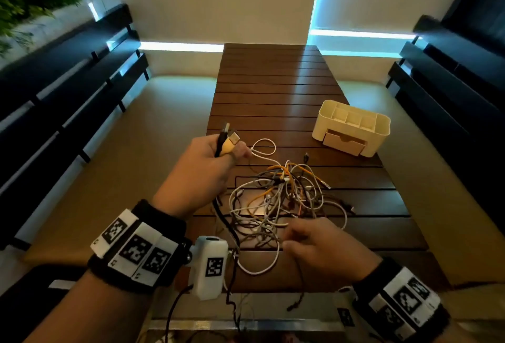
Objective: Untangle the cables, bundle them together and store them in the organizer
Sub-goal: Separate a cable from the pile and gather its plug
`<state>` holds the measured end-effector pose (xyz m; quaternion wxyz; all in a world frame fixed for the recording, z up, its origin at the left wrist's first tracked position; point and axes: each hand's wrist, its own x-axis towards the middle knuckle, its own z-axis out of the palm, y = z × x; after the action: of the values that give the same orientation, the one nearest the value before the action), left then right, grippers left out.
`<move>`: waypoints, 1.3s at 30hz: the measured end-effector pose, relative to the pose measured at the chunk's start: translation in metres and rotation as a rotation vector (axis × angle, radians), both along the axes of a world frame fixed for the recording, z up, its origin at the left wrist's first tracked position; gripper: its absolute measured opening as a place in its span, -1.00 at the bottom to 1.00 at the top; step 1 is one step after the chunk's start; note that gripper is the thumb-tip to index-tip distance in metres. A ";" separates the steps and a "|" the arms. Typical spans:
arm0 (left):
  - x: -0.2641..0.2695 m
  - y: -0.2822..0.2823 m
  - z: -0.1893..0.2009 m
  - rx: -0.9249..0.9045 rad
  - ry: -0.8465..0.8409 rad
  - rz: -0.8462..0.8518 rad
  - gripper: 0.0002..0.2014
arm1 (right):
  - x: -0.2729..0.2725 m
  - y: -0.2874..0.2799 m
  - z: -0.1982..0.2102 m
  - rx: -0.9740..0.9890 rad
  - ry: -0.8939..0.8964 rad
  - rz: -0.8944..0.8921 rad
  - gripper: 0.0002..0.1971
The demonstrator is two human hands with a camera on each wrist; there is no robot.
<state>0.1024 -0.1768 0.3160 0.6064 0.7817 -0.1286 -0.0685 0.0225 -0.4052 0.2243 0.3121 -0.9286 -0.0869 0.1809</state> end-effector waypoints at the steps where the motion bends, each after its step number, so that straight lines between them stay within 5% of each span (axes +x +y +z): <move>1: -0.002 0.003 -0.001 -0.040 0.027 -0.027 -0.75 | 0.001 0.003 -0.003 -0.063 -0.053 -0.005 -0.82; 7: -0.018 0.002 -0.002 -0.399 0.186 -0.087 -0.74 | 0.018 0.053 0.031 0.335 -0.077 -0.048 -0.54; 9: -0.018 0.003 -0.003 -0.488 0.200 -0.039 -0.77 | 0.027 0.074 0.040 0.454 0.025 -0.009 -0.57; 15: -0.010 0.024 0.009 -0.763 0.381 0.060 -0.88 | 0.045 0.121 0.047 0.424 -0.061 0.013 -0.81; 23: -0.011 0.029 -0.015 -0.594 0.506 0.007 -0.63 | 0.028 0.123 0.045 0.448 0.361 0.124 -0.73; 26: -0.009 0.028 -0.017 -0.614 0.502 -0.007 -0.62 | 0.033 0.107 0.046 0.365 0.241 0.153 -0.57; 29: -0.005 0.022 -0.013 -0.654 0.477 0.006 -0.64 | 0.036 0.096 0.046 0.487 0.150 0.018 -0.45; 36: -0.007 0.005 -0.015 -0.572 0.398 -0.078 -0.68 | 0.031 0.079 0.039 0.697 0.137 -0.062 -0.82; 39: -0.008 -0.004 -0.024 -0.467 0.330 -0.098 -0.76 | 0.033 0.063 0.036 0.680 0.171 -0.075 -0.80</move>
<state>0.0942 -0.1810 0.2923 0.7788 0.5920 -0.0778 -0.1925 0.0554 -0.3419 0.2599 0.6159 -0.7557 -0.0817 0.2071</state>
